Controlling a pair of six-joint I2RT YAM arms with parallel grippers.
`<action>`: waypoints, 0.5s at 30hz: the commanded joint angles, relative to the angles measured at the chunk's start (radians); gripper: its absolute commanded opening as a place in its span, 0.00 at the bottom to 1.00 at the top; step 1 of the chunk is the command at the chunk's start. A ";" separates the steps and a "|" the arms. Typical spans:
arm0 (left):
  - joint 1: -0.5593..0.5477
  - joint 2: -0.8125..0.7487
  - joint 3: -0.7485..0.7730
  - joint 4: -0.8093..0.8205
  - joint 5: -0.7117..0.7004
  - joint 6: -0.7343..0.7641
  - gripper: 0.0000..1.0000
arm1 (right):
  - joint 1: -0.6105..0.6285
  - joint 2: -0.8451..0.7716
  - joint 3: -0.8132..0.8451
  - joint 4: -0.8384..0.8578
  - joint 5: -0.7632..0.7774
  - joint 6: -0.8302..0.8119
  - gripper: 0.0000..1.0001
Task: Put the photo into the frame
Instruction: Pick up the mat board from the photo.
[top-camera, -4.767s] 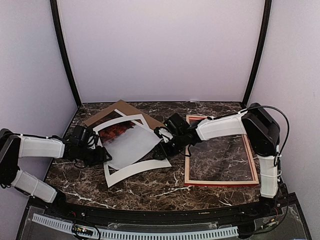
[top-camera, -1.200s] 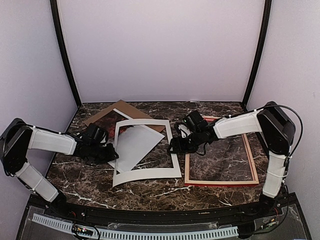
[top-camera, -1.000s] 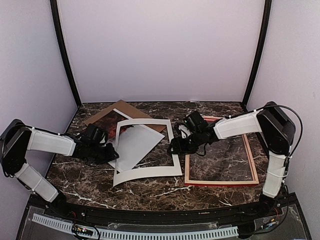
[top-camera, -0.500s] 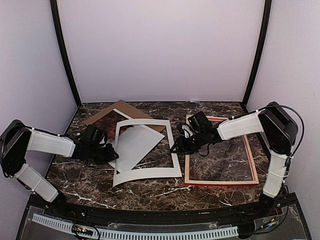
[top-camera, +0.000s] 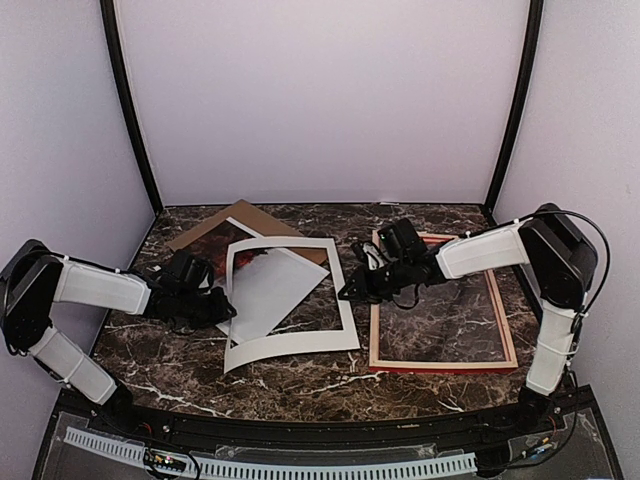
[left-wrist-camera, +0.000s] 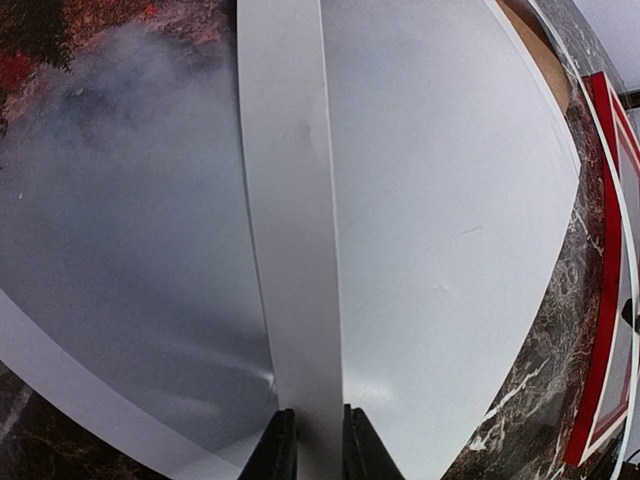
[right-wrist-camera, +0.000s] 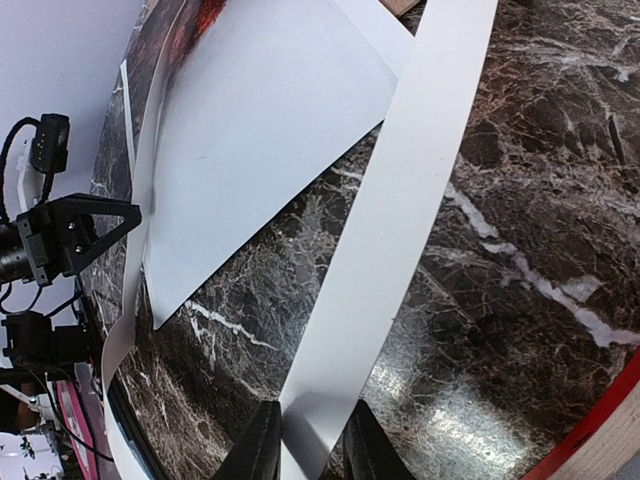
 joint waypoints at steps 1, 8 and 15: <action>-0.005 -0.018 -0.011 -0.008 -0.022 0.022 0.18 | -0.013 -0.036 0.001 0.040 -0.033 0.005 0.21; -0.007 -0.022 -0.003 -0.024 -0.044 0.035 0.20 | -0.018 -0.055 0.009 0.041 -0.050 0.004 0.07; -0.009 -0.042 0.010 -0.048 -0.060 0.054 0.26 | -0.029 -0.093 0.008 0.016 -0.044 -0.010 0.00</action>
